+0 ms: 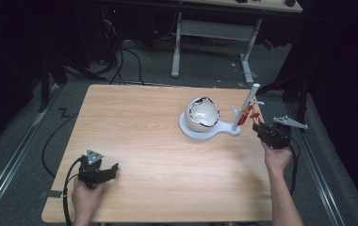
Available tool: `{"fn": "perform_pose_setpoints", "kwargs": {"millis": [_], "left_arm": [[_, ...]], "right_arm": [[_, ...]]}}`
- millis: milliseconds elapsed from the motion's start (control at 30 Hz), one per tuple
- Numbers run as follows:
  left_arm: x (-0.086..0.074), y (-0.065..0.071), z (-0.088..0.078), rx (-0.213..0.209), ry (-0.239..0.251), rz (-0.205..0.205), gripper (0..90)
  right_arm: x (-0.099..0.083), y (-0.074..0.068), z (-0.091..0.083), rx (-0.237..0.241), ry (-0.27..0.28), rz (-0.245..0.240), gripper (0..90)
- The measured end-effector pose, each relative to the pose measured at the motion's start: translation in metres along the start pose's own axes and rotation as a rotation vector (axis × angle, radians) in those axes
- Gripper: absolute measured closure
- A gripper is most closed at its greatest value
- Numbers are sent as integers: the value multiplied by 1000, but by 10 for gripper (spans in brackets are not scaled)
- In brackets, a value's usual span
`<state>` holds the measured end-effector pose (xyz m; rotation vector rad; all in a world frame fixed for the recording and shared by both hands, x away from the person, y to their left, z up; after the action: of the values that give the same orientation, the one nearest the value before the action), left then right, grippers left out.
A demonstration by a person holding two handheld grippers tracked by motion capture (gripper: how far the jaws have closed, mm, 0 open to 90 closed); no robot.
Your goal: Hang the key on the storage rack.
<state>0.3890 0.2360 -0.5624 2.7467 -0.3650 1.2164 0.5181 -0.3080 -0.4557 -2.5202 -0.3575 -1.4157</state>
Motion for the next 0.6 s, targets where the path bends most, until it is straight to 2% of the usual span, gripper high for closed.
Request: {"fn": "perform_pose_setpoints", "kwargs": {"millis": [333, 600], "left_arm": [[0, 0, 0, 0, 0, 0, 220], [0, 0, 0, 0, 0, 0, 220]], "right_arm": [[-8, -3, 7, 8, -7, 13, 677], [-10, -4, 6, -4, 0, -4, 660]]}}
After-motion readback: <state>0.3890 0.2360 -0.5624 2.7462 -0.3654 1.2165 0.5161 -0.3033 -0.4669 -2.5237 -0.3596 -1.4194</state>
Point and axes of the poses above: each handheld gripper's, and its own axes: z roughly forward along the jaws, x roughly out of its top, y roughly to its right, the point moved 8 cm from there along z, roughly forward along the jaws
